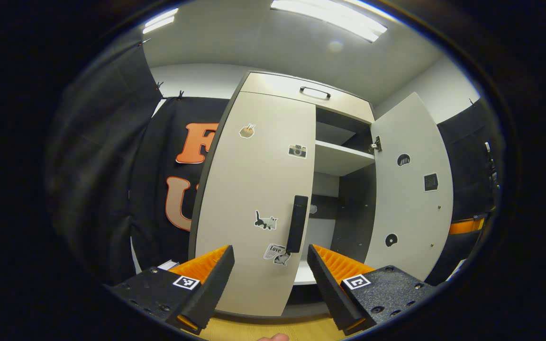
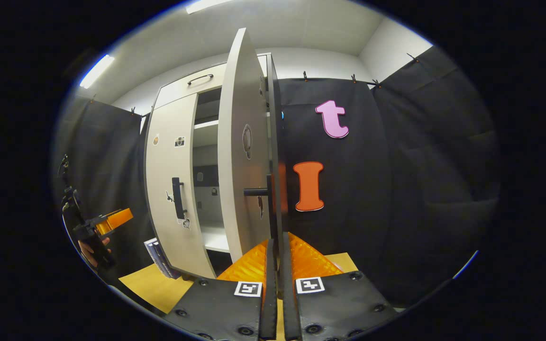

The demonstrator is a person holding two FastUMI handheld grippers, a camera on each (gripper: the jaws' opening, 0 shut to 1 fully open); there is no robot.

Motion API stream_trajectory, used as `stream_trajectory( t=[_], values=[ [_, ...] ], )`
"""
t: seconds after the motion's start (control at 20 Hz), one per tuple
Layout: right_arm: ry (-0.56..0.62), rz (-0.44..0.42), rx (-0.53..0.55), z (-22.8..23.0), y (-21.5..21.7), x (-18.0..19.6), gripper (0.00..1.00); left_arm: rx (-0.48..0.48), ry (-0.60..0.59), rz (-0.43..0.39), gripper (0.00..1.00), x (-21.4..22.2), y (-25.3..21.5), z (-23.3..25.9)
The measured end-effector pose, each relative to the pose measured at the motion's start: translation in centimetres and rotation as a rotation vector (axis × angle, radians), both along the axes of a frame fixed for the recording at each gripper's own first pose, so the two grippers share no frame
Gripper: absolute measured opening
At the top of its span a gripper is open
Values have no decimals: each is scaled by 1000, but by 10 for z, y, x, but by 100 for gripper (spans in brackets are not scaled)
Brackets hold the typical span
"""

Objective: Open the right door of the double-door shoe cabinet with the right hand, and open the left door with the left hand.

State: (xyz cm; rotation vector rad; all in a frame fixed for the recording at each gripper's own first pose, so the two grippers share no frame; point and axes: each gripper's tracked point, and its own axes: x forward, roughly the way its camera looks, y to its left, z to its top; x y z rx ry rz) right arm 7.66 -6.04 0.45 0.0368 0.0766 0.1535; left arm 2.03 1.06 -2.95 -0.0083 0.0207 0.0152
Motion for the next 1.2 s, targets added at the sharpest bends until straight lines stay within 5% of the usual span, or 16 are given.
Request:
stream_trajectory(
  t=[0.2, 0.25, 0.3, 0.4, 0.65, 0.8, 0.85, 1.2],
  values=[
    [-12, -44, -7, 2, -6, -9, 13, 17, -10, -39, 94, 38, -13, 17],
    [-15, -50, -10, 2, -7, -10, 22, 11, -1, -49, 94, 48, -17, 18],
    [-18, -50, -11, 3, -7, -13, 17, 0, 14, -57, 94, 56, -21, 15],
    [-23, -48, -7, 4, -6, -18, 34, -11, 53, -79, 94, 71, -29, 8],
    [-44, -62, -12, 7, -9, -22, 100, -15, 106, -130, 92, 105, -46, -8],
    [-43, -59, -11, 6, -8, -25, 93, 51, 75, -135, 94, 125, -51, -6],
    [-43, -62, -16, 5, -9, -24, 100, 80, 77, -123, 94, 135, -49, -9],
    [-40, -72, -30, 4, -11, -24, 100, 151, 150, -69, 91, 177, -44, -45]
  ],
)
